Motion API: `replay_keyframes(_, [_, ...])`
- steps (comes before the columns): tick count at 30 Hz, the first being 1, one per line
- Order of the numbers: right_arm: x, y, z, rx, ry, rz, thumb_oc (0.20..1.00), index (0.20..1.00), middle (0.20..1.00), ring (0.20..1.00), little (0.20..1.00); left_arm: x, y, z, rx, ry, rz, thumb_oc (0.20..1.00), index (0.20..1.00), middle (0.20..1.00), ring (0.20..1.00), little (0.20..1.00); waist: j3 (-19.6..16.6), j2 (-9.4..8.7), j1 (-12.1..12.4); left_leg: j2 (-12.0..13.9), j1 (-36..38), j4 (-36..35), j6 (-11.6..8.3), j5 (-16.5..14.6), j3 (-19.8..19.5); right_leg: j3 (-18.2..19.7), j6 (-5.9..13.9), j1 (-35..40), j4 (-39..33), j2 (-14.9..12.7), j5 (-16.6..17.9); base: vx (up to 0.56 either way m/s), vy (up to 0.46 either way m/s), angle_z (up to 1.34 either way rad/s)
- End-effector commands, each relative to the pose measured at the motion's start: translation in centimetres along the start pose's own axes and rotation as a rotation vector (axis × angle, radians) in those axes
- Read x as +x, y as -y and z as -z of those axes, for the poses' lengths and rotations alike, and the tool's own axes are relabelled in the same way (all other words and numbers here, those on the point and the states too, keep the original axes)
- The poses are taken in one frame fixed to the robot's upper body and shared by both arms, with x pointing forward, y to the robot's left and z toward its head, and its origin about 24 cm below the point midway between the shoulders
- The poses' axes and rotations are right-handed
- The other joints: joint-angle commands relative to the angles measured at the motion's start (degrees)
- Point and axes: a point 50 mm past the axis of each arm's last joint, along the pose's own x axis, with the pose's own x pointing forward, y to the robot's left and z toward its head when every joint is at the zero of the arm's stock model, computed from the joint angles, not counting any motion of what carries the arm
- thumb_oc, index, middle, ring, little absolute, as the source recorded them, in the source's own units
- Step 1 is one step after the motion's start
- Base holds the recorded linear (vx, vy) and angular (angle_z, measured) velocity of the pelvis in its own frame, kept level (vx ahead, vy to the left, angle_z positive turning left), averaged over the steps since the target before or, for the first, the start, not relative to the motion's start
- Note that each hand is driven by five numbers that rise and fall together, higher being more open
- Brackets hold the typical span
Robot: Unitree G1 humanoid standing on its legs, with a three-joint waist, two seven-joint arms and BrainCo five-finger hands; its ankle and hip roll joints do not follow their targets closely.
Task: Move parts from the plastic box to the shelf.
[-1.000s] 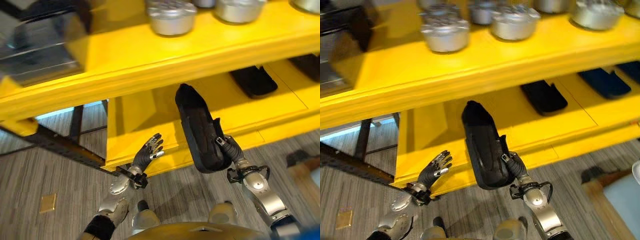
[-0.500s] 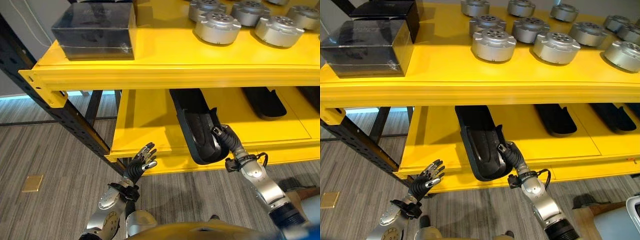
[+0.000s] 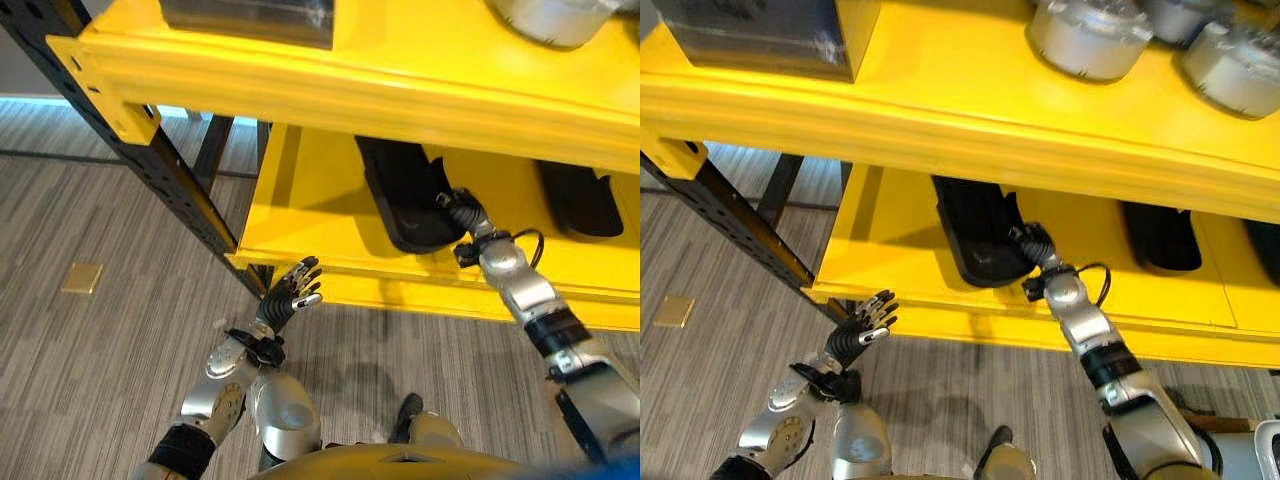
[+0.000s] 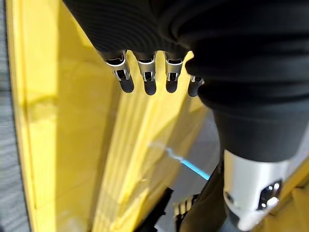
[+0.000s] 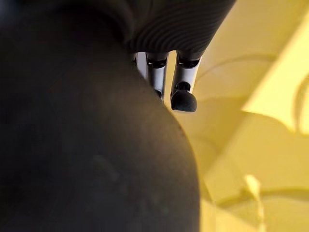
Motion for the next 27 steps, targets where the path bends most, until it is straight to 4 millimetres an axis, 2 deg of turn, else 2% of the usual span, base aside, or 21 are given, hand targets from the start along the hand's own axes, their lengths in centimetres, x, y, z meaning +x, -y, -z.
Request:
replay_keyframes(1, [1.2,2.8,-3.7,0.068,0.105,0.129,0.2,0.2,0.2,0.2,0.2,0.9,0.7,-1.8,0.023,0.073,0.067,1.0,1.0,1.0,1.0,1.0,0.69,-0.36,0.22,0.22,1.57,3.49,0.33,-2.06,1.64,0.41,-6.12,-2.93,7.15,2.66,-2.28,-0.13,-0.022,0.09])
replay_keyframes(4, [2.4,4.8,-4.2,0.051,0.073,0.242,0.2,0.2,0.2,0.2,0.2,1.9,1.5,-2.5,-0.026,0.102,0.098,1.0,1.0,1.0,1.0,1.0,3.67,1.19,0.92,-0.14,-1.56,4.84,0.56,-1.78,0.6,0.41,-6.51,-6.8,11.11,1.89,-2.93,-0.19,-0.01,0.06])
replay_keyframes(7, [2.9,5.7,-4.3,0.033,0.036,0.295,0.2,0.2,0.2,0.2,0.2,2.5,2.0,-2.9,-0.051,0.115,0.091,1.0,1.0,1.0,1.0,1.0,5.38,2.14,1.0,-0.53,-3.33,5.59,0.71,-1.7,0.31,0.63,-6.62,-9.25,13.37,1.32,-3.3,-0.18,-0.002,-0.05])
replay_keyframes(13, [3.4,7.8,-4.6,0.032,-0.014,0.379,0.2,0.2,0.2,0.2,0.2,3.3,2.5,-3.7,0.004,0.138,0.079,1.0,1.0,1.0,1.0,1.0,8.41,3.68,0.78,-1.79,-6.28,7.85,1.29,-2.28,0.25,1.77,-6.56,-13.8,18.39,-0.25,-4.45,-0.13,0.014,0.0])
replay_keyframes(14, [3.6,8.8,-5.2,0.005,-0.02,0.42,0.2,0.2,0.2,0.2,0.2,3.7,2.9,-4.2,-0.015,0.153,0.085,1.0,1.0,1.0,1.0,1.0,9.35,4.4,0.51,-2.27,-8.06,9.03,1.56,-2.67,0.36,2.34,-6.49,-16.42,20.53,-0.76,-4.83,-0.14,0.043,-0.04])
replay_keyframes(18, [3.6,9.8,-5.8,-0.038,-0.017,0.475,0.2,0.2,0.2,0.2,0.2,3.9,3.4,-4.5,-0.016,0.162,0.097,1.0,1.0,1.0,1.0,1.0,9.35,4.72,0.32,-2.55,-10.33,10.05,1.78,-3.04,0.51,2.86,-6.42,-19.17,21.85,-1.09,-4.94,-0.07,0.013,-0.05])
replay_keyframes(20, [3.6,11.5,-7.5,-0.118,0.016,0.545,0.2,0.2,0.2,0.2,0.2,4.0,4.0,-4.9,-0.001,0.166,0.118,1.0,1.0,1.0,1.0,1.0,9.35,4.75,0.26,-2.71,-12.26,10.24,1.85,-3.02,1.01,3.3,-6.25,-21.67,22.26,-0.94,-4.74,-0.06,-0.011,-0.06])
replay_keyframes(27, [3.4,13.4,-10.4,-0.211,0.056,0.627,0.2,0.2,0.2,0.2,0.2,3.9,4.5,-5.0,0.0,0.157,0.148,1.0,1.0,1.0,1.0,1.0,9.35,4.74,0.64,-3.1,-14.5,10.94,2.06,-3.31,1.32,3.59,-6.23,-24.32,23.27,-0.83,-4.89,-0.01,-0.003,-0.02])
